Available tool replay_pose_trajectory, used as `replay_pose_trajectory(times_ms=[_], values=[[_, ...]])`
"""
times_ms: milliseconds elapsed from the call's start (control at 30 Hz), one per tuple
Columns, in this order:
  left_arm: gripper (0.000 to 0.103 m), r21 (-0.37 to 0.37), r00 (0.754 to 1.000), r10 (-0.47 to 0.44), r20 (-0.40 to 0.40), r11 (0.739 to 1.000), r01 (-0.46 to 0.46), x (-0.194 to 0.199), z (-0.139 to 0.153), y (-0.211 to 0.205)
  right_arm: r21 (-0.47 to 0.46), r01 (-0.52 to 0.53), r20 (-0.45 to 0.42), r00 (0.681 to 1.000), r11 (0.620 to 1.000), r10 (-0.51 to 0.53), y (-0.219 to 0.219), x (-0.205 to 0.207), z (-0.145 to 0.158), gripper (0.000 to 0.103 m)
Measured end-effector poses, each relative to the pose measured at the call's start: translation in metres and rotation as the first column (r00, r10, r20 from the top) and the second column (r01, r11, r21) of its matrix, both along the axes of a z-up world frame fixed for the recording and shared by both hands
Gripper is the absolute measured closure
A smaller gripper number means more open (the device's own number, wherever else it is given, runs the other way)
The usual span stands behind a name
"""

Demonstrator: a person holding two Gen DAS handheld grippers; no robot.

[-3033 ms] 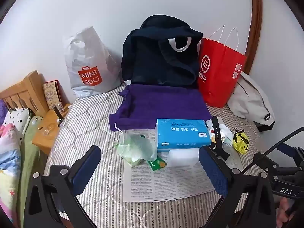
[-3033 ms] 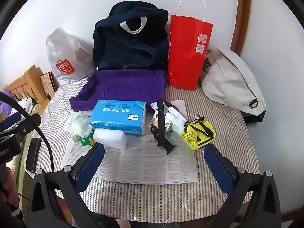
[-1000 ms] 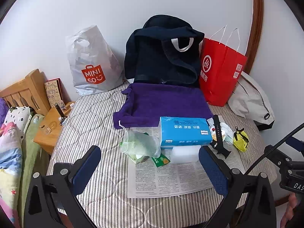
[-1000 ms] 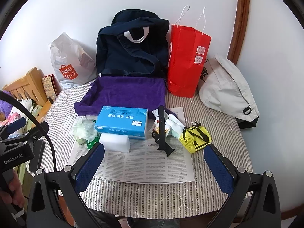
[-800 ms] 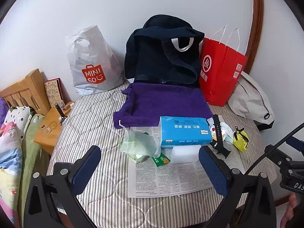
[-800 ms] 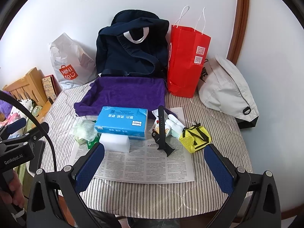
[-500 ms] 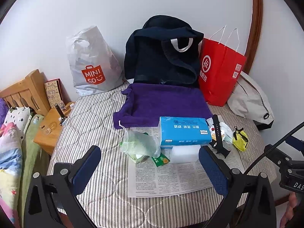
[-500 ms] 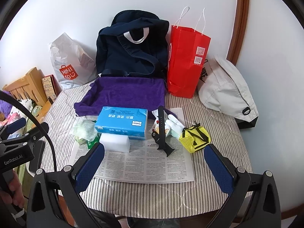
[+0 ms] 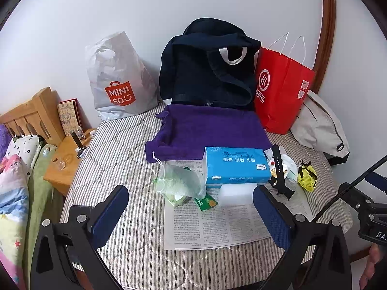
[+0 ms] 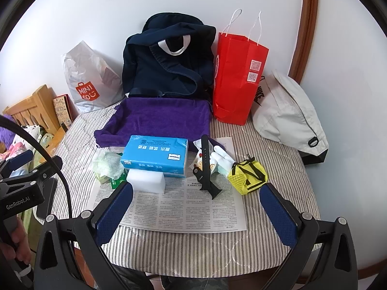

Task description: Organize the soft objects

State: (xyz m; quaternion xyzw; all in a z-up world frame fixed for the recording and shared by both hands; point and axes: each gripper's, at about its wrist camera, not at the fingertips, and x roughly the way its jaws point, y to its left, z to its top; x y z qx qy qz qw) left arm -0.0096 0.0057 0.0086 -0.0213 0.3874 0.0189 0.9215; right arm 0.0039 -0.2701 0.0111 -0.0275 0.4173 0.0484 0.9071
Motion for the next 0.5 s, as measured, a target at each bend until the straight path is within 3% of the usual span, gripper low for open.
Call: replay_pose_trajectory(times_ms=[500], values=[[0.000, -0.014, 1.000, -0.010, 0.000, 1.000, 0.010, 0.0052, -0.0032, 0.0018, -0.007, 0.000, -0.012, 1.000, 1.000, 0.000, 0.0017, 0.0035, -0.0037, 0.000]])
